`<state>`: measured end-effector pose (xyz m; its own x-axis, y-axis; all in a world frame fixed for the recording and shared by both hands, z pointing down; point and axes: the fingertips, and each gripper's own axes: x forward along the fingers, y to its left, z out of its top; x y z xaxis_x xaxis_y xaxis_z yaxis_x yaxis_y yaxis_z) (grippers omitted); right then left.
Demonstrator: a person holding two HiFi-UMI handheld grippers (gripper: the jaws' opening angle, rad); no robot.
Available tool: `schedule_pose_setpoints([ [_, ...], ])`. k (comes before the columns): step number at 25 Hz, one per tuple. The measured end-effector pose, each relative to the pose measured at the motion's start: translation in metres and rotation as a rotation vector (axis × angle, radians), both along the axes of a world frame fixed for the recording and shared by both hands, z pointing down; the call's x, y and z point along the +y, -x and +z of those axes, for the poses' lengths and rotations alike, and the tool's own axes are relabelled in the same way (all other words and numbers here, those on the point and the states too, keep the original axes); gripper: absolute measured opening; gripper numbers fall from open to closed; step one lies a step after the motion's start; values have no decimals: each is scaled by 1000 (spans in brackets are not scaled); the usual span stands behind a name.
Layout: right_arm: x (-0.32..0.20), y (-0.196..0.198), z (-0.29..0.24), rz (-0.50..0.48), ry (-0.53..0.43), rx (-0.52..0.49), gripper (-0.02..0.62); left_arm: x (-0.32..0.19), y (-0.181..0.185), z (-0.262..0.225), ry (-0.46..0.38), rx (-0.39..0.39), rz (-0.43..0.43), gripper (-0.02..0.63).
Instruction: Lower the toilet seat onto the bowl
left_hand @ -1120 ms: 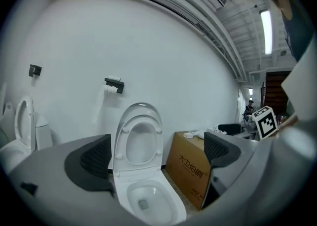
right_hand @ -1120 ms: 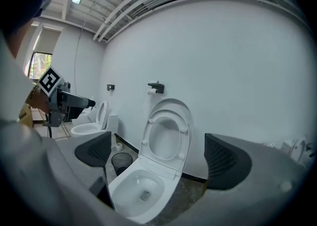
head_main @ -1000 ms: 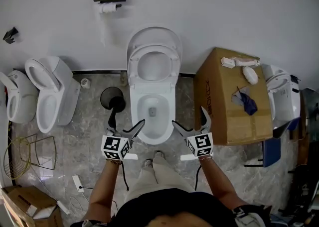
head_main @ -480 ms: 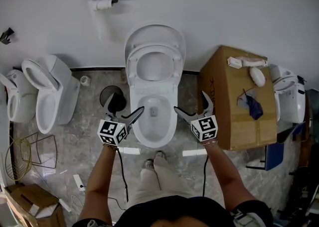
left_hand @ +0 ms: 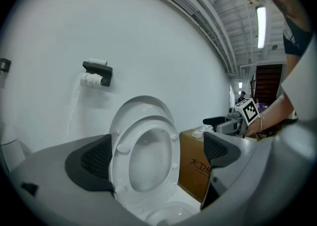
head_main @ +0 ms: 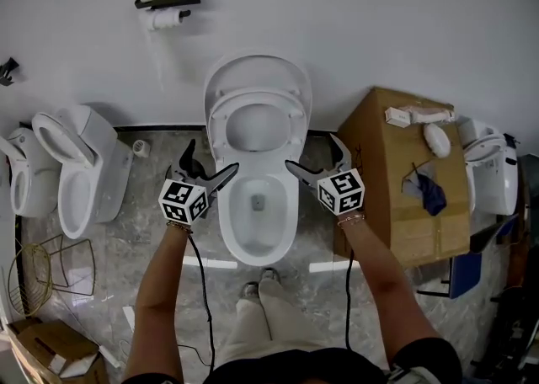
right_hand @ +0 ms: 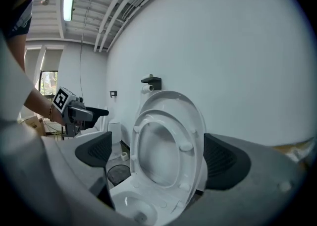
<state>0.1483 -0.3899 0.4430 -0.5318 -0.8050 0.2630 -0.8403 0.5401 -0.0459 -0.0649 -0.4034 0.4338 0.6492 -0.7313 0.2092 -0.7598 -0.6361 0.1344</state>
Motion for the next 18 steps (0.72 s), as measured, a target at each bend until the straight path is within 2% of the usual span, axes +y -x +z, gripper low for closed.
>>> schedule_pose_setpoints([
  [5, -43, 3, 5, -14, 37, -71, 565, -44, -9, 0, 3, 37, -13, 575],
  [11, -94, 1, 12, -32, 39, -12, 548, -90, -7, 16, 14, -72, -6, 575],
  [16, -122, -7, 18, 7, 78, -82, 525, -113, -11, 31, 54, -78, 10, 574],
  [18, -129, -7, 23, 9, 81, -64, 502, -120, -16, 36, 70, -68, 22, 574],
])
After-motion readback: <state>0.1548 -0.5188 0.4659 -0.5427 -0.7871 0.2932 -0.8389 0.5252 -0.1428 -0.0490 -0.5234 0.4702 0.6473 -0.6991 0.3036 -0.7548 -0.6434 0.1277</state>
